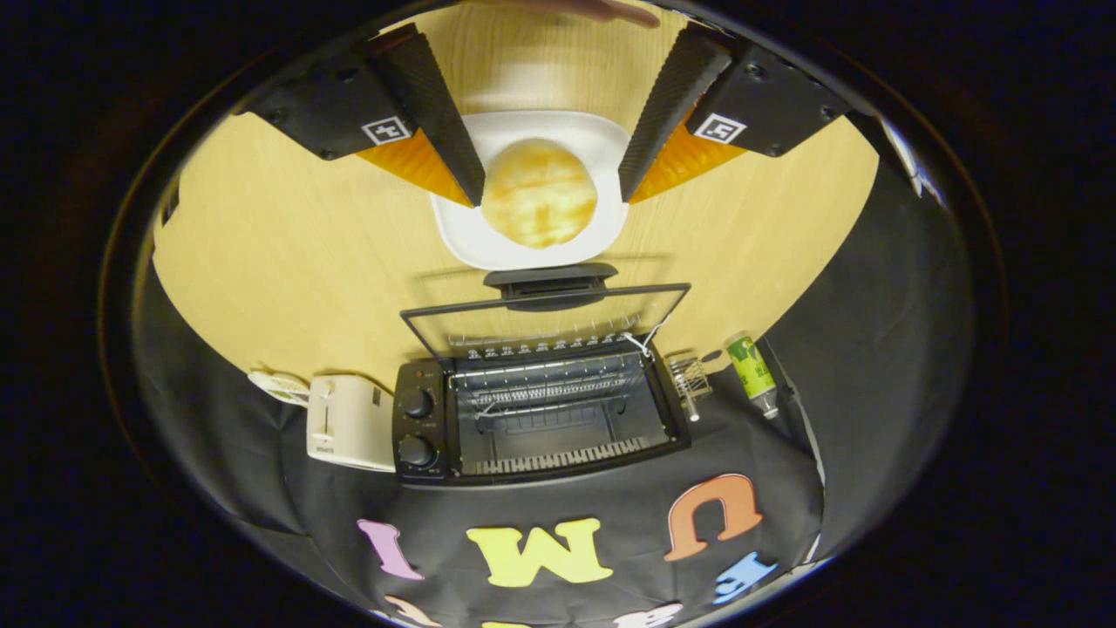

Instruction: Open the toaster oven, put the food inside, and close the toaster oven door.

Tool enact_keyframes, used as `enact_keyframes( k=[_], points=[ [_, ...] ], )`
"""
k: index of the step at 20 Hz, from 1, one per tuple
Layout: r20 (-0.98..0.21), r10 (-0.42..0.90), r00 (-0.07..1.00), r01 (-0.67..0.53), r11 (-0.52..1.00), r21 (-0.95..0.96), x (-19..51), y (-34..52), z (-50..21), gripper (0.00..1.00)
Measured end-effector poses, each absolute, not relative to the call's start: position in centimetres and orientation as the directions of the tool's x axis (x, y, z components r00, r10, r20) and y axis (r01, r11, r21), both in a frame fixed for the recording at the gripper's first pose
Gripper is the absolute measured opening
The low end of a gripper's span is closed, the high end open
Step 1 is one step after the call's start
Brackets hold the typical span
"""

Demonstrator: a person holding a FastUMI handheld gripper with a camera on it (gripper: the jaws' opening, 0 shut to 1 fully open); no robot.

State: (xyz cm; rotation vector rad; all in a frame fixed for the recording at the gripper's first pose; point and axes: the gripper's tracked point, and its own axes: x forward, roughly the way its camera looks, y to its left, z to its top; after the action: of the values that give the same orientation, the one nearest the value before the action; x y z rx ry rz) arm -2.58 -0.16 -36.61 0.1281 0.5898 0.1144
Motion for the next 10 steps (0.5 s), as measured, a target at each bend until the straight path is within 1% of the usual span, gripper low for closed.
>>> enact_keyframes(
  k=[10],
  points=[
    [-0.573,0.085,0.815,-0.041,0.995,0.089,-1.74,-0.51,-37.62,0.99]
  ],
)
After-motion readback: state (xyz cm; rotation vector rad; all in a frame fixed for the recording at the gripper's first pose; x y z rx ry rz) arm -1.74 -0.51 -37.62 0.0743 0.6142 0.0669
